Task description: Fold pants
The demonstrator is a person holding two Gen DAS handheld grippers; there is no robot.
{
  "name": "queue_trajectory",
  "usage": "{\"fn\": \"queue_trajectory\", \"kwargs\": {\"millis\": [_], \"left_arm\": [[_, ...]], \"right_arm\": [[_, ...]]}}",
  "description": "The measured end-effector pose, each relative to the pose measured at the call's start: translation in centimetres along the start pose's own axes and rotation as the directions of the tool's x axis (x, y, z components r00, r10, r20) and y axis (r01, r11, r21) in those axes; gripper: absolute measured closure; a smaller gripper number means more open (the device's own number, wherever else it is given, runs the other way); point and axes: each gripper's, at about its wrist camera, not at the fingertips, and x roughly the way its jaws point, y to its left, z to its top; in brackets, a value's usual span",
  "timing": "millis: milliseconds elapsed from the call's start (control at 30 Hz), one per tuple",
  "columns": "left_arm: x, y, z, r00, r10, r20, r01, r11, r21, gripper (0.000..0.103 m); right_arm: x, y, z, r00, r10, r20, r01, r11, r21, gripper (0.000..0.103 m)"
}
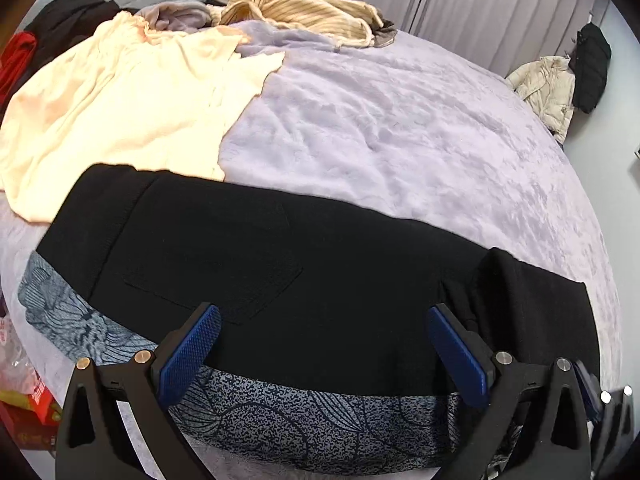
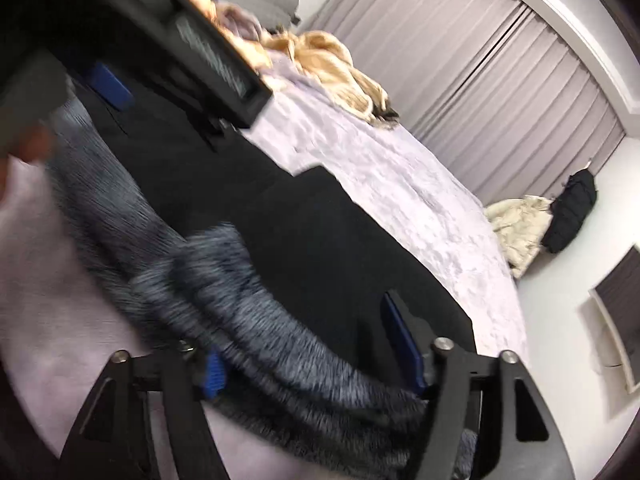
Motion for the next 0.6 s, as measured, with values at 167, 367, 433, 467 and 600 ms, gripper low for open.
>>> {"fn": "queue_trajectory", "kwargs": {"millis": [167,367,433,467,600], "left_arm": [[-2.0,-3.7,-0.4,0.996,-0.093,0.011,0.092,0.991,0.102,0.0],[-3.0,-9.3,-1.6,0.975,-0.218,-0.032,0.22,0.957,0.189,0.0],[-2.2,-11.2,-2.4,0.973,-0.219,-0.067,0.228,0.949,0.216,0.0],[-1.6,-12.1,-2.9,0.973,-0.216,-0.083,0.23,0.945,0.232,0.0],[0.9,-13.7,-4.0,0.974,-0.196,-0.115,0.219,0.945,0.242,0.0]], "right_arm": [[-5.4,-6.4,-2.8,0.986,0.127,0.109,-0.149,0.962,0.229,0.019],[-5.0,-10.3,-9.4,1.0,-0.005,-0.016,0.009,0.958,0.285,0.019],[-3.4,-10.1,-11.2,0.992,-0.07,-0.1,0.094,0.964,0.25,0.019],[-2.8,-9.9,-11.4,0.989,-0.091,-0.114,0.117,0.962,0.247,0.019],[-0.6,-11.3,-12.4,0.972,-0.18,-0.151,0.217,0.934,0.283,0.019]]}}
